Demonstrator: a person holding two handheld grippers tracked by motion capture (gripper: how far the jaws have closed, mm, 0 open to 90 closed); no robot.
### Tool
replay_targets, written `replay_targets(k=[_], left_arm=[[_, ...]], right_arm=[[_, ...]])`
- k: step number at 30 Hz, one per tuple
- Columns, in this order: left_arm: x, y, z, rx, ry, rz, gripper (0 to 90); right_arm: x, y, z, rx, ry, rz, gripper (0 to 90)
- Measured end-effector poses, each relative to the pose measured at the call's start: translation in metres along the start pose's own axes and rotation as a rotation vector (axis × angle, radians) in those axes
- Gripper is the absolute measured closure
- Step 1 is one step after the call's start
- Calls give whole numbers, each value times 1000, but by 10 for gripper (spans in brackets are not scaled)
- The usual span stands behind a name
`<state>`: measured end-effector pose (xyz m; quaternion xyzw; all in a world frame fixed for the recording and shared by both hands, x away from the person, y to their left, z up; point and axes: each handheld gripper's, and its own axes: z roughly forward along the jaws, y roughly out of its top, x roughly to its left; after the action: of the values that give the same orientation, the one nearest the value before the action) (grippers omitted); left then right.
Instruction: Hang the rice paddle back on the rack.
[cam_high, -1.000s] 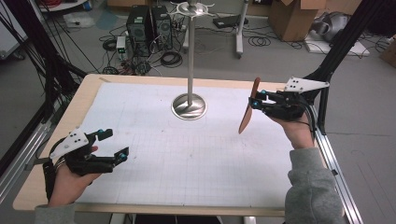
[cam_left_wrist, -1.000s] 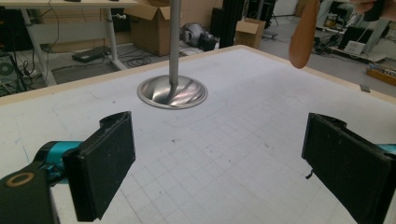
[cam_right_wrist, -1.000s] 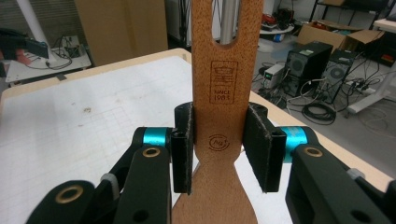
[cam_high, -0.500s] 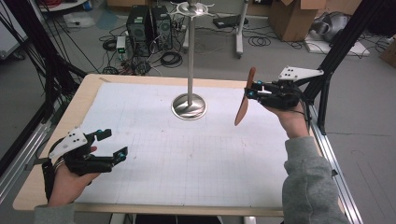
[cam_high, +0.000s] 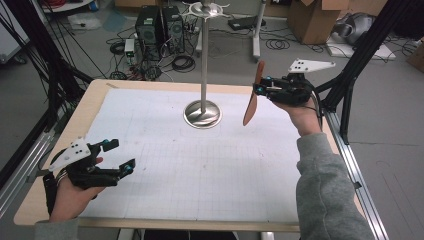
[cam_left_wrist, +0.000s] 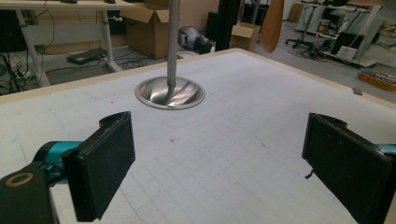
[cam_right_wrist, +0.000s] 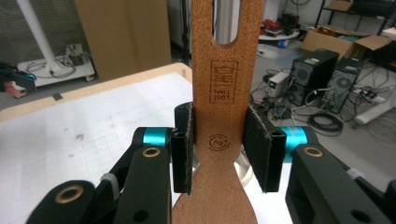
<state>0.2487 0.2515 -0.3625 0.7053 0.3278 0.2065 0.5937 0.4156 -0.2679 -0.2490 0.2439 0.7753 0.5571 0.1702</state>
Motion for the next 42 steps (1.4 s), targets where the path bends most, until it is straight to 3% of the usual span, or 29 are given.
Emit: replay_targets(k=[17, 42], left_arm=[[3, 0, -2, -5, 6, -10, 98], [6, -2, -7, -7, 21, -18, 98]], right_arm=[[-2, 34, 13, -3, -8, -29, 648], [-12, 57, 31, -33, -19, -25, 648]])
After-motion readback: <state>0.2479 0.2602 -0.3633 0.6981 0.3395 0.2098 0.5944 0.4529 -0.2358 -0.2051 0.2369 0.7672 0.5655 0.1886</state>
